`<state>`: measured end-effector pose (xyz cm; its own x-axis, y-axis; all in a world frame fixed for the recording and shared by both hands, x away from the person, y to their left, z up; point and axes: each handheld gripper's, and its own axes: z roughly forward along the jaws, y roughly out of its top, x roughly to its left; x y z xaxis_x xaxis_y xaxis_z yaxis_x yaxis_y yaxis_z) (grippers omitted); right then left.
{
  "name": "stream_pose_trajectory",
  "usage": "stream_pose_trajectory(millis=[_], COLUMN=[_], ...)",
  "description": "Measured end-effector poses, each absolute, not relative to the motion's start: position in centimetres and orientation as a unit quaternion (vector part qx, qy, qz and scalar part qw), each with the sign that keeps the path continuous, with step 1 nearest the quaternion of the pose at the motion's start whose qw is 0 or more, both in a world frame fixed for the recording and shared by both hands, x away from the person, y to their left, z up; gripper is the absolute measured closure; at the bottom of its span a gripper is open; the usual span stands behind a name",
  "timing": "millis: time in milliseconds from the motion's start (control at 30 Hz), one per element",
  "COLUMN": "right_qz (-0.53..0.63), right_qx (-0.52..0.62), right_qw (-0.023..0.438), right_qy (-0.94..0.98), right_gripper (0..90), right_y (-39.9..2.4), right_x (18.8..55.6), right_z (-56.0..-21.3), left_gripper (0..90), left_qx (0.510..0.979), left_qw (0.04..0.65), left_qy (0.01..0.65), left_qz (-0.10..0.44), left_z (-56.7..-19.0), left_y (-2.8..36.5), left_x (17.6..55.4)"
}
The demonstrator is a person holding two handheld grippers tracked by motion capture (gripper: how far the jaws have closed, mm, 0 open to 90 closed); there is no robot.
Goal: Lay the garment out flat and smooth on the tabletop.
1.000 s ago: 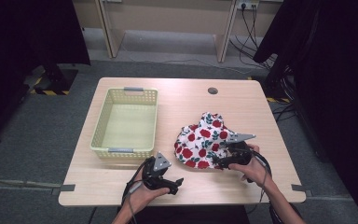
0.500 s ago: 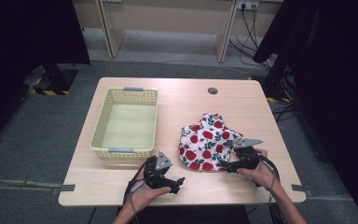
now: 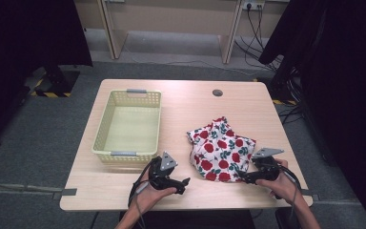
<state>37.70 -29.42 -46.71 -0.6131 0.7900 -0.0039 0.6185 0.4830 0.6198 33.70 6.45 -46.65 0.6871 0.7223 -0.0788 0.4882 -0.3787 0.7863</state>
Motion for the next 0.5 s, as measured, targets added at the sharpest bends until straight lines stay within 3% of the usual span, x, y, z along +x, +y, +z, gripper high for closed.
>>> stream_pose_trajectory(millis=[500], right_qz=[0.338], right_qx=[0.421], right_qw=[0.166], right_qy=[0.825], right_gripper=[16.4], right_y=[-28.6], right_x=[40.0], right_z=[-44.4], left_gripper=[4.8], left_qx=[0.814], left_qw=[0.428], left_qy=[0.367], left_qz=[0.140], left_z=[-45.8], left_y=[4.2], left_x=[36.2])
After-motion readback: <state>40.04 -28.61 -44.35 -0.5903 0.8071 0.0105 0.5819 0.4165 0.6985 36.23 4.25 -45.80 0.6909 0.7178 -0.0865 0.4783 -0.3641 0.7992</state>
